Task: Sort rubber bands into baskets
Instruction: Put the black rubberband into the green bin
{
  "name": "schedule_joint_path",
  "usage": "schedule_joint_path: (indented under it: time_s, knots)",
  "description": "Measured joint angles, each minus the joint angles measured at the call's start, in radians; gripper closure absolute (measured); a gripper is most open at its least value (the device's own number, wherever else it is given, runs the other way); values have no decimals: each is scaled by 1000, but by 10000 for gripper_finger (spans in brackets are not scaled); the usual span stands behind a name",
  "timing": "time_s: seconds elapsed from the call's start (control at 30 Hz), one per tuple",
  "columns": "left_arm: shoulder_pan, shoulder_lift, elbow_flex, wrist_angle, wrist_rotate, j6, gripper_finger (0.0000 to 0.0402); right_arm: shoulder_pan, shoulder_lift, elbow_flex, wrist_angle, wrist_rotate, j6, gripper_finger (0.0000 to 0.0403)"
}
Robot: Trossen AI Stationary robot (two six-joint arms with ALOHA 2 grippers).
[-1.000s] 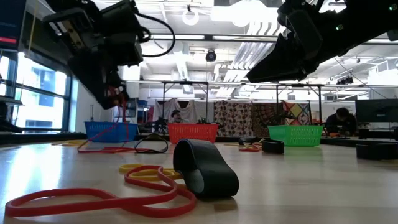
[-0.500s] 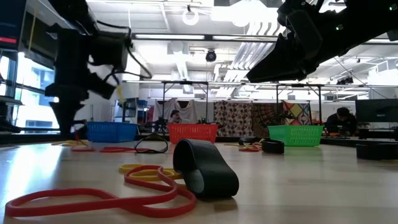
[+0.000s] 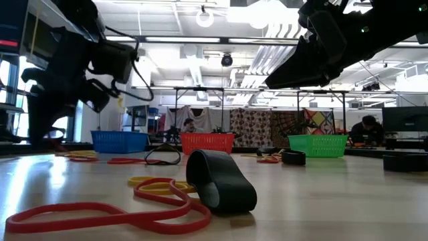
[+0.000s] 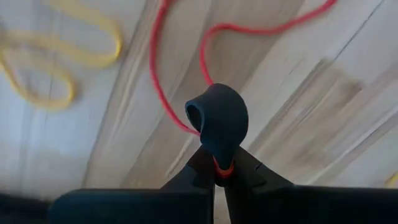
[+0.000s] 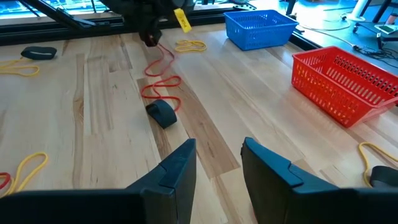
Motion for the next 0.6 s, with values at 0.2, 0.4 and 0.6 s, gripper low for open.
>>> schedule_joint_path:
  time_s: [0.2, 0.4, 0.6]
  knots:
    - [38, 68, 0, -90, 13, 53, 398, 0, 0, 0, 0, 0, 0, 286]
    - [48, 186, 0, -83, 27, 132, 395, 0, 0, 0, -3, 0, 1, 286]
    - [48, 248, 0, -83, 23, 148, 356, 0, 0, 0, -7, 0, 0, 286]
